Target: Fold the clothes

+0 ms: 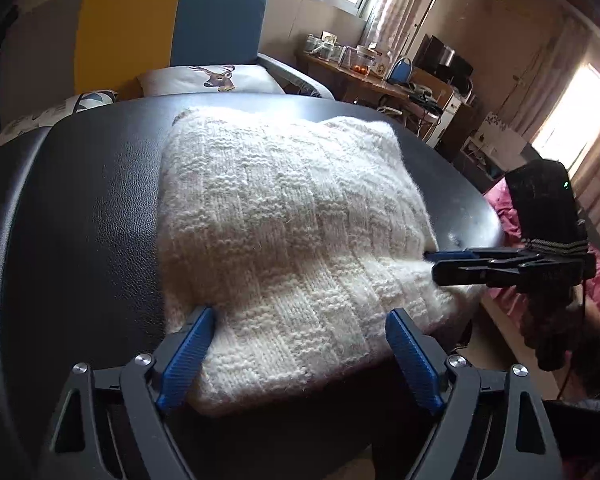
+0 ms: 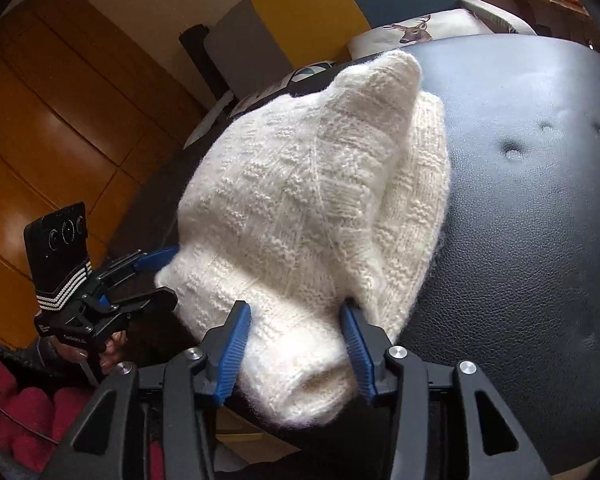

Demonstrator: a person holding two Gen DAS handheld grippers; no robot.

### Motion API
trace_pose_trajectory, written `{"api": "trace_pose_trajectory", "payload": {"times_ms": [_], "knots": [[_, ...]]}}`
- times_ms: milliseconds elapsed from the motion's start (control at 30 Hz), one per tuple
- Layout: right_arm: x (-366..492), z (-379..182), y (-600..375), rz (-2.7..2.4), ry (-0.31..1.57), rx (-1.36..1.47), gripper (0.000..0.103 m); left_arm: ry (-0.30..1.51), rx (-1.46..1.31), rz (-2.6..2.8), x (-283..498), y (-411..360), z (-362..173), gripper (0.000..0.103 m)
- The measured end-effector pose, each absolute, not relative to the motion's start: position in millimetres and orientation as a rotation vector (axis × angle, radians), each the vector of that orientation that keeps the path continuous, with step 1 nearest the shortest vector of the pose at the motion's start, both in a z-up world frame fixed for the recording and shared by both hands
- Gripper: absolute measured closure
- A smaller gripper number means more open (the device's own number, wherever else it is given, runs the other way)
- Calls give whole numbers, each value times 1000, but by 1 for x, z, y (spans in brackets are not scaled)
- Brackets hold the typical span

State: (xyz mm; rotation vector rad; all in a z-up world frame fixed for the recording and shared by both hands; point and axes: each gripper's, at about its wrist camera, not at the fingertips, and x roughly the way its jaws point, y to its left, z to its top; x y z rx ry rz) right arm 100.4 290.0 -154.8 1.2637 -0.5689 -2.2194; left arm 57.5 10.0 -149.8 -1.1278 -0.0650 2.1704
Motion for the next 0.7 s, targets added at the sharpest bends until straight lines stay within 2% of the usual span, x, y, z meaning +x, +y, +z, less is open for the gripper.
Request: {"api": "trace_pose_trajectory", "payload": {"times_ms": [133,167,200,267,333,400,467,700], "knots": [[112,-135,315,-2246,-750,1189,47,-301,-1087,2176,37,-25,-128,15],[113,-135,322,-2255,-806,1192,38,-336,-1086,2189,28,-32,-126,15],[113,-139,328,-2248,-865,1217,23,-369,-1105,2194,17,-38,-127,15],[108,-156,340,-2173,-1030,1295,14,-422,-1155,2176,-3,-45,-131,15],[103,-173,349,-2094,-1196,1328,14,-436,-1195,2155,-22,-43,-136,14],[97,-181,352,-2096,-1257,1324,14,-438,-1228,2126,-38,-39,-141,11],[85,-186,347,-2077,-1275,1341,14,-444,-1264,2096,-52,-33,-148,7],[27,-192,314,-2013,-1252,1367,14,-514,-1352,1966,-98,-15,-176,6]]}}
